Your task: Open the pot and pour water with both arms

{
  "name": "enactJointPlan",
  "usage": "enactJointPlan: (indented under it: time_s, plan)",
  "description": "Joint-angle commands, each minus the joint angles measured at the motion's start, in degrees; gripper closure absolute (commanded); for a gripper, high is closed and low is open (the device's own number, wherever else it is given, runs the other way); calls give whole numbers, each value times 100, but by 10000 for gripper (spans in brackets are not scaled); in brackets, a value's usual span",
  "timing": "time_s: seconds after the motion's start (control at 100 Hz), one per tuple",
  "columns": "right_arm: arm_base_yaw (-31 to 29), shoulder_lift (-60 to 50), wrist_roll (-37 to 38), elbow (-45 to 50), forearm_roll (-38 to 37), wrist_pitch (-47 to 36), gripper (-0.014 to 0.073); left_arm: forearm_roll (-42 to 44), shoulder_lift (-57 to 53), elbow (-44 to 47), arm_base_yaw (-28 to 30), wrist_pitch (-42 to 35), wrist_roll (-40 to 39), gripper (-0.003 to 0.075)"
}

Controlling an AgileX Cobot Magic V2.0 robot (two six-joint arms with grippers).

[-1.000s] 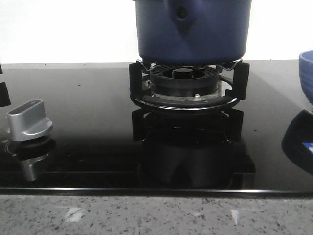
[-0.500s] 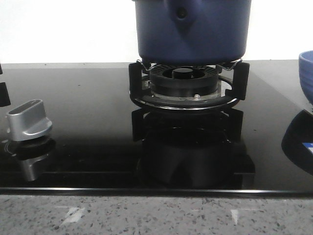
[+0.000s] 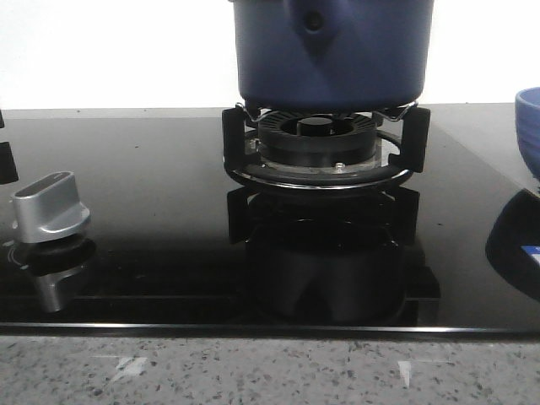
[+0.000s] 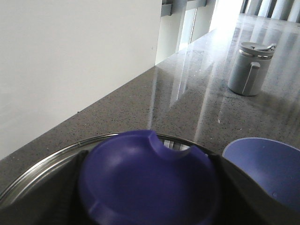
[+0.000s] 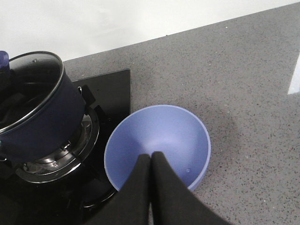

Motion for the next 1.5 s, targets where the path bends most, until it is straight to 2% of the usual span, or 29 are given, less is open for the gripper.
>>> enactJointPlan:
  time_s: [0.0, 0.18, 0.26, 0.36, 0.41, 0.63, 0.7, 0.77, 0.94, 1.02, 1.14, 1.37, 1.49]
  plan:
    - [16, 43, -40, -178, 1, -363, 661, -441, -256, -228, -47, 191, -5, 405]
    - [16, 43, -40, -178, 23, -363, 661, -493, -245, -228, -47, 203, -5, 386]
    - [16, 43, -40, -178, 23, -363, 661, -492, -245, -228, -47, 213, -5, 304]
    - [16, 43, -40, -178, 23, -401, 661, -496, -245, -228, -47, 213, -5, 160]
    - [16, 43, -40, -178, 23, -440, 661, -496, -290, -228, -30, 235, -5, 126]
    - [16, 43, -40, -178, -164, -529, 661, -493, -888, -228, 130, 250, -43, 125]
    - [16, 43, -40, -153, -297, -529, 661, -361, -1202, -228, 244, 225, -72, 153]
    - [16, 1, -176, -82, -350, -576, 661, -106, -1583, -170, 355, 112, -204, 213]
    - [106, -390, -867, 307, -302, -651, 661, 1501, -2902, 385, 623, -839, -2148, 464]
    - [172, -775, -1089, 612, -246, -837, 661, 2064, -3691, 1035, 804, -883, -2347, 573]
    - [238, -1472, -1099, 1151, -172, -1129, 661, 2231, -4922, 2077, 979, -996, -2347, 738]
    - [238, -2890, -1112, 2238, -52, -1666, 661, 2213, -7300, 4202, 990, -2175, -2347, 740]
    - [238, -3040, -1112, 2543, -19, -1715, 661, 2213, -8234, 4950, 990, -2765, -2347, 740]
